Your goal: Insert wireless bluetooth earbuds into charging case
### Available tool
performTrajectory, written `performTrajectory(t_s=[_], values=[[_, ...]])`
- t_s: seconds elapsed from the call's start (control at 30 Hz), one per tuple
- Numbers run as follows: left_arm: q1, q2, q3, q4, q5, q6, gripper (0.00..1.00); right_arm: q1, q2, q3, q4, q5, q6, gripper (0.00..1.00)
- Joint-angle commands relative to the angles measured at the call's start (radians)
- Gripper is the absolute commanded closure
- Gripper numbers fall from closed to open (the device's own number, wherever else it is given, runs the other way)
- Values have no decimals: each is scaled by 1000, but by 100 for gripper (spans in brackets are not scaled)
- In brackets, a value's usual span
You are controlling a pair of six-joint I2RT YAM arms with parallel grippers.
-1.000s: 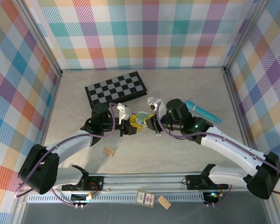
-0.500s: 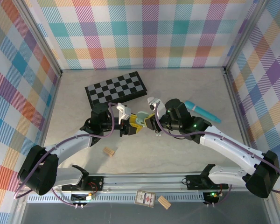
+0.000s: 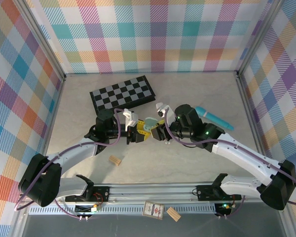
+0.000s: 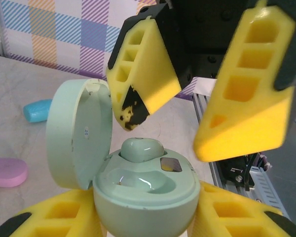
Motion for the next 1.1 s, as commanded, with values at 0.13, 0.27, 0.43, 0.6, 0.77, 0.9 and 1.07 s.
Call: performTrajectory(t_s=[0.13, 0.27, 0.43, 0.6, 0.77, 0.9, 1.07], values=[[24, -22, -28, 132, 19, -48, 61, -54, -205, -152, 208, 37, 95, 33], [33, -29, -40, 161, 19, -63, 61, -179, -276, -268, 265, 51, 262, 32], [40, -41, -46, 159, 22, -68, 61, -343, -293, -428, 328, 69, 546, 33], [41, -53, -47, 146, 25, -63, 61, -372, -155, -473, 323, 22, 697, 34], [41, -58, -51, 138, 25, -60, 61, -366, 52, -447, 355, -112, 696, 40], [41, -67, -53, 131, 26, -59, 61, -363, 235, -335, 276, -222, 525, 38], [41, -82, -49, 90, 28, -39, 61, -363, 416, -238, 261, -300, 390, 37]])
